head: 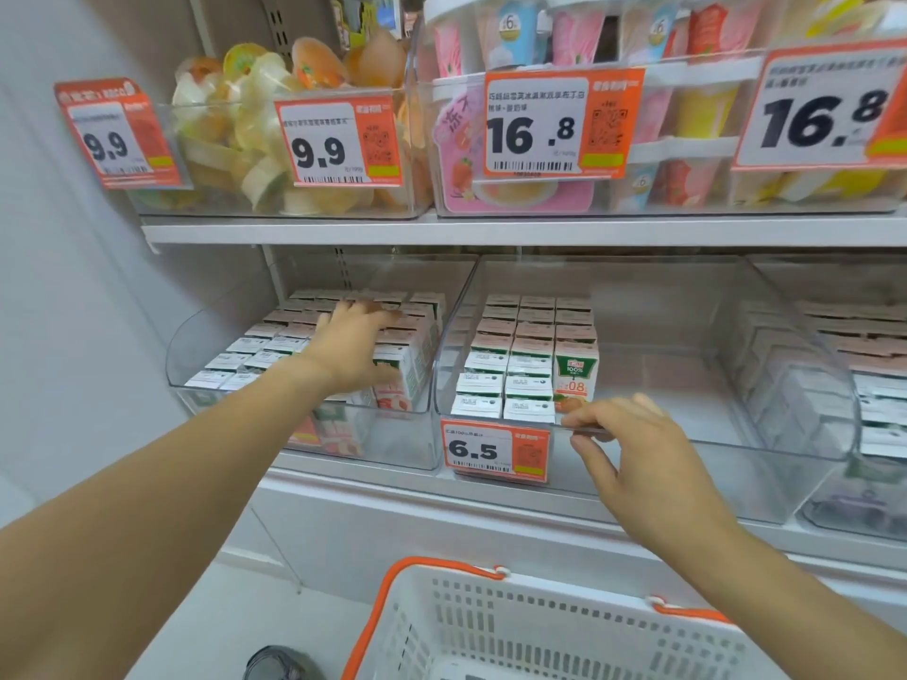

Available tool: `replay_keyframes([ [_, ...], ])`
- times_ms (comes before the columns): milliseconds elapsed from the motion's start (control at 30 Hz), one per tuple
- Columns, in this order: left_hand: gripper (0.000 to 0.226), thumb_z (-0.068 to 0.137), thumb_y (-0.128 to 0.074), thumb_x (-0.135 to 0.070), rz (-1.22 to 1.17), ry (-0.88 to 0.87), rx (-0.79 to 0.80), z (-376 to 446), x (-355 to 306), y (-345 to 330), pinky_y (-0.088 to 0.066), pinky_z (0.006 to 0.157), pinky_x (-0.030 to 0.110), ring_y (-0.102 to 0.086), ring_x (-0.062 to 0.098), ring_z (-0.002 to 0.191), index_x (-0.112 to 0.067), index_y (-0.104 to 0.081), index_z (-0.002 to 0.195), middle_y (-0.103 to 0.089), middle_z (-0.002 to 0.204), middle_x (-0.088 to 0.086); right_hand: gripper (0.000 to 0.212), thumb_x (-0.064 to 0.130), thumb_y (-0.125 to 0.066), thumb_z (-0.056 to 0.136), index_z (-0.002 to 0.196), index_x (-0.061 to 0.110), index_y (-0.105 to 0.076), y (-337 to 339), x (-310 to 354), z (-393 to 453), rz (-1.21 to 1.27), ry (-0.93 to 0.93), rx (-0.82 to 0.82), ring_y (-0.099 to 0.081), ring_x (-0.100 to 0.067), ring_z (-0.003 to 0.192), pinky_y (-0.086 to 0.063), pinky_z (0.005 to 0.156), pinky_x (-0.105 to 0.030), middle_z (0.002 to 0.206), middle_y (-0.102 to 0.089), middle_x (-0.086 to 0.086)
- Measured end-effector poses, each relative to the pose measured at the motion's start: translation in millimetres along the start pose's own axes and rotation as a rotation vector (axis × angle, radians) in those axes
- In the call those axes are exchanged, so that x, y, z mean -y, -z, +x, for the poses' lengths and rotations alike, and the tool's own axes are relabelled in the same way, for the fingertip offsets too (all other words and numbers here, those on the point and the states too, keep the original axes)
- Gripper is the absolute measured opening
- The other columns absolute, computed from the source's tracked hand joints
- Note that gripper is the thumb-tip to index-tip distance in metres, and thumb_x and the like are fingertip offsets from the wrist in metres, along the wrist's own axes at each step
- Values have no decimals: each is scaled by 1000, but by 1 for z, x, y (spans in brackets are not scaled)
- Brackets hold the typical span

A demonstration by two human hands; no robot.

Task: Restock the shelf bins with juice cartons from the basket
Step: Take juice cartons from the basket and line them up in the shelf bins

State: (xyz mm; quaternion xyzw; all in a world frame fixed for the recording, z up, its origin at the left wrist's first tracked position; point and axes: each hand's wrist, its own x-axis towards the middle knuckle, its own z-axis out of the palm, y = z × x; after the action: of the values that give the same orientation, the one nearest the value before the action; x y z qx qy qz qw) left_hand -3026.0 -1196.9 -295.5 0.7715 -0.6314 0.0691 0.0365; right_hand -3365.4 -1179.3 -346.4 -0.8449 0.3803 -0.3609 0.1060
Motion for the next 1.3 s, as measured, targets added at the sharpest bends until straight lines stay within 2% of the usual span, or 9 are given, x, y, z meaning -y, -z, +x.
replay_keyframes([
  [167,12,89,-67,-16,-490,-55,-606,-70,-14,9,-48,78,31,-52,12,80,-12,-66,100,-58,93,3,23,-1,-72,83,103,10,-71,12,12,-9,9,75,-118,-56,-23,100,-37,93,-19,101,-63,2],
  [267,10,90,-60,-9,-645,-104,-806,-124,-44,-4,-37,71,10,-46,-1,77,-15,-58,97,-47,90,-8,12,-2,-69,84,93,6,-68,13,30,-20,63,214,-223,-55,-20,91,-39,88,-17,94,-64,-4],
  [333,14,89,-58,-10,-738,-162,-680,-159,-62,-28,-36,69,10,-47,1,75,-18,-55,100,-42,87,-12,12,-1,-69,83,87,10,-67,-2,42,-37,174,204,-112,-54,-11,80,-40,78,-13,85,-62,0],
  [467,33,91,-61,-16,-800,-142,-39,-217,-84,-102,-46,64,22,-55,14,65,-28,-50,120,-50,93,-8,11,6,-68,82,84,17,-70,-56,47,-88,227,-8,335,-58,-9,73,-49,72,-24,80,-64,6],
  [567,44,94,-62,-21,-732,-21,414,-241,-88,-164,-49,76,28,-60,15,83,-23,-45,134,-53,111,-1,12,12,-62,87,89,19,-71,-101,28,-121,109,-165,635,-57,-11,78,-53,82,-34,85,-66,6],
  [700,53,97,-58,-27,-615,219,734,-263,-86,-234,-47,94,32,-56,26,115,-15,-38,144,-51,134,10,12,9,-62,90,91,18,-70,-147,-2,-163,158,-458,694,-65,-17,79,-55,78,-30,86,-69,3],
  [933,64,97,-54,-36,-506,438,844,-273,-100,-320,-42,96,34,-50,29,127,-12,-27,150,-49,141,13,6,11,-65,93,90,15,-69,-207,-54,-223,235,-705,761,-64,-18,81,-53,79,-29,83,-66,2],
  [1100,42,93,-61,-21,-596,670,717,-259,-126,-348,-43,64,25,-59,21,82,-3,-46,128,-64,109,11,9,8,-65,93,88,14,-69,-234,-75,-263,316,-891,781,-61,-8,75,-53,82,-26,77,-62,8],
  [1300,40,90,-60,-19,-915,938,779,-255,-157,-355,-58,72,38,-66,27,86,-9,-51,128,-67,95,8,11,11,-69,88,87,20,-63,-253,-64,-291,413,-1013,800,-62,-13,77,-49,68,-17,81,-63,4],
])
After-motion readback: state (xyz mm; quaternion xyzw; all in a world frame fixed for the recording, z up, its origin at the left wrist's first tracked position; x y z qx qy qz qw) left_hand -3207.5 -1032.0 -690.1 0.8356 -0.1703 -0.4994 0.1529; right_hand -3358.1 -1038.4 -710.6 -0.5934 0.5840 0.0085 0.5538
